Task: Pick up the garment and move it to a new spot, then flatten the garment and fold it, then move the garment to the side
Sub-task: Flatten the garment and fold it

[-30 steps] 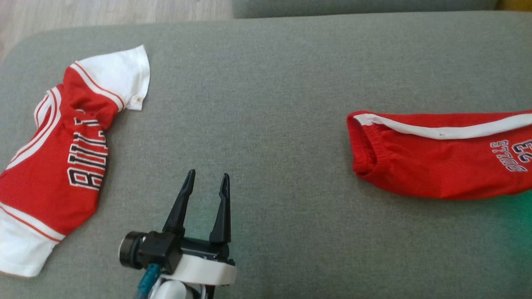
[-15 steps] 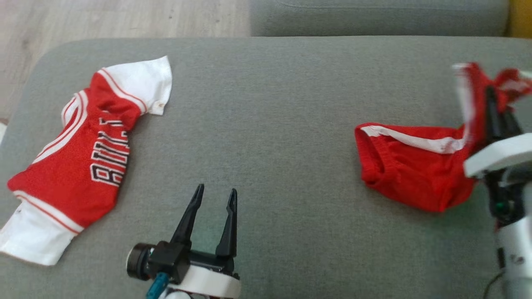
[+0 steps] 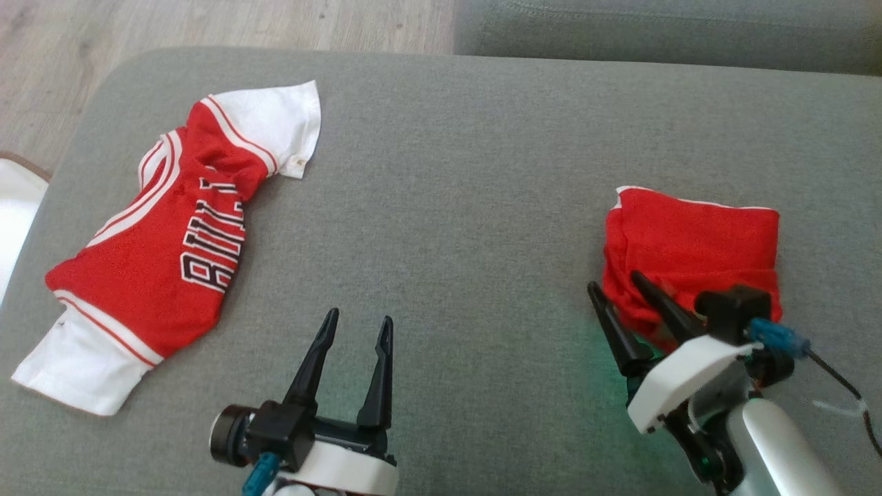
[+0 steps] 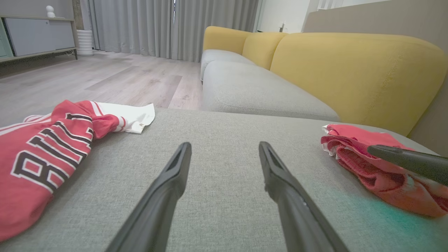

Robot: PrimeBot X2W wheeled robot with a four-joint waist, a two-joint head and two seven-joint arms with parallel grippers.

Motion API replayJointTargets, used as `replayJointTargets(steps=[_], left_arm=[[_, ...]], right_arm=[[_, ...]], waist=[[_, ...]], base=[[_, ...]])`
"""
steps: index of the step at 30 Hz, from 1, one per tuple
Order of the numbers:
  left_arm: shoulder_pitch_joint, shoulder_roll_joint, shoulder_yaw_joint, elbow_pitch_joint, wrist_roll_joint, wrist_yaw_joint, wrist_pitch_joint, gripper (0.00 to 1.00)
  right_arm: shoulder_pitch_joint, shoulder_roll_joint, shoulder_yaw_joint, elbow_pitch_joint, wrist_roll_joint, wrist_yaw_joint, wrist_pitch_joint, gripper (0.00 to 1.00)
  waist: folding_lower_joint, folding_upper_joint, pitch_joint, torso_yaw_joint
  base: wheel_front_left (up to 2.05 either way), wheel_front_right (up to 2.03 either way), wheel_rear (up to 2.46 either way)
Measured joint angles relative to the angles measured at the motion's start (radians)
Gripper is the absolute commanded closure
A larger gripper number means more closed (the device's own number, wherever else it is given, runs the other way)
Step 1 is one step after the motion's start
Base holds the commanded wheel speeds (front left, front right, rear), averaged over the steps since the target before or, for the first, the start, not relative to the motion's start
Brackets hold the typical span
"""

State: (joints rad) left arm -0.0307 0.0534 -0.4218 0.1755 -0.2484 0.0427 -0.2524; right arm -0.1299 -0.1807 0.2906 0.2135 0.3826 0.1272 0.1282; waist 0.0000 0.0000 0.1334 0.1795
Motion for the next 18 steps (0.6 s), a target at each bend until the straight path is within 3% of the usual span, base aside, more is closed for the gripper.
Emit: replayJointTargets(steps=[6,11,18], left_arm=[[0.008,0.000,0.006,-0.003,0.000,0.001,0.000,0.00],[0.060,0.000,0.024,-0.013,0.000,0.002,0.000,0.00],[0.107,0.001,0.069,-0.033,0.001,0.010,0.000,0.00]], right_arm=[[0.073,-0.001,-0.024,-0.080,-0.036,0.000,-0.081,0.00],[0.156,0.007,-0.110,-0.124,-0.065,0.000,-0.160,0.00],[0.211,0.012,-0.215,-0.102,-0.113,0.000,-0.266,0.00]], waist=[[0.0000,0.0000,-0.030,-0.018],[-0.0001,0.0000,-0.065,-0.036],[-0.0002,0.0000,-0.122,-0.060]], base=[[0.00,0.00,0.00],[0.00,0.00,0.00],[0.00,0.00,0.00]])
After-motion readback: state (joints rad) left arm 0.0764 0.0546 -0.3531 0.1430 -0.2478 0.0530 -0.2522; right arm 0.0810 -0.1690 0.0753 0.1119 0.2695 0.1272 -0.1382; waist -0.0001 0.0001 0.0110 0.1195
